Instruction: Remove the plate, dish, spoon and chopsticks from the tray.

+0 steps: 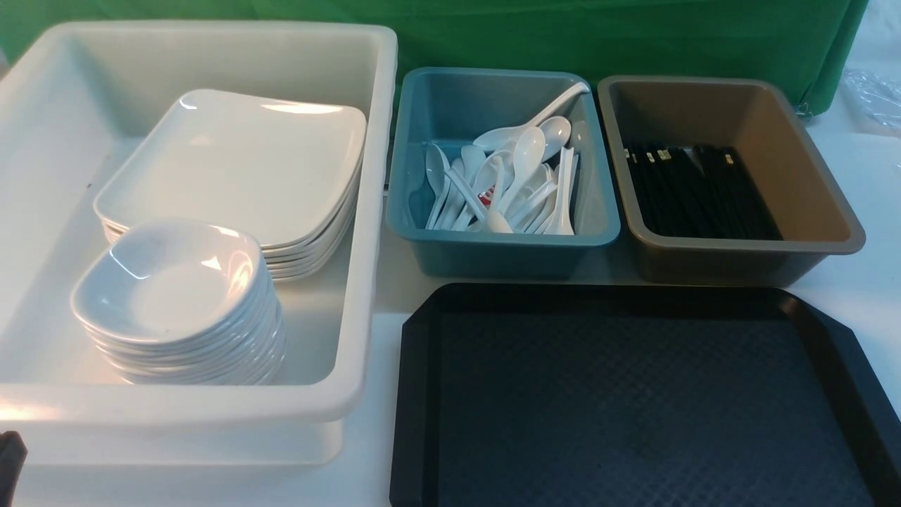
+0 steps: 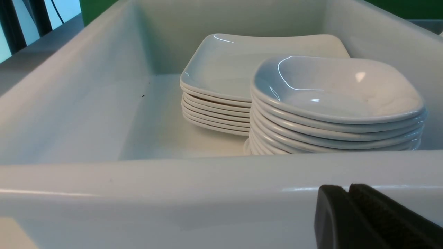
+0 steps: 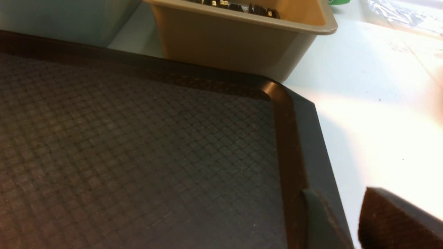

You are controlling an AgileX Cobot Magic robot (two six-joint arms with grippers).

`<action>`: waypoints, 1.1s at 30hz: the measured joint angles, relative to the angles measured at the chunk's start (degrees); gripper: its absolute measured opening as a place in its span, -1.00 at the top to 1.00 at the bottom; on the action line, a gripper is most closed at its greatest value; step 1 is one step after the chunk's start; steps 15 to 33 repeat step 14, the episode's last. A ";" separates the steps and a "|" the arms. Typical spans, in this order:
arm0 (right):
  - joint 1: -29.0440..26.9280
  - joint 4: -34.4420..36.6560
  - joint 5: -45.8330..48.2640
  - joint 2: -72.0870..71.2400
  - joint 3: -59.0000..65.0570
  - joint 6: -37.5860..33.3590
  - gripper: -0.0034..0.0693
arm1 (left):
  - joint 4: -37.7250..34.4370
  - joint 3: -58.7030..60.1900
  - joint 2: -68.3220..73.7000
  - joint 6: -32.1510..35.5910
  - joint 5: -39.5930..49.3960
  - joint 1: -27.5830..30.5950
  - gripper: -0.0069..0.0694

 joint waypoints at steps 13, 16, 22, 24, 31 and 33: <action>0.00 0.00 0.00 0.00 0.00 0.00 0.25 | 0.00 0.00 0.00 0.05 0.00 0.00 0.77; 0.00 0.00 0.00 0.00 0.00 0.00 0.25 | 0.00 0.00 0.00 0.12 0.00 0.00 0.77; 0.00 0.00 0.00 0.00 0.00 0.00 0.25 | 0.00 0.00 0.00 0.12 0.00 0.00 0.77; 0.00 0.00 0.00 0.00 0.00 0.00 0.25 | 0.00 0.00 0.00 0.12 0.00 0.00 0.77; 0.00 0.00 0.00 0.00 0.00 0.00 0.25 | 0.00 0.00 0.00 0.12 0.00 0.00 0.77; 0.00 0.00 0.00 0.00 0.00 0.00 0.25 | 0.00 0.00 0.00 0.12 0.00 0.00 0.77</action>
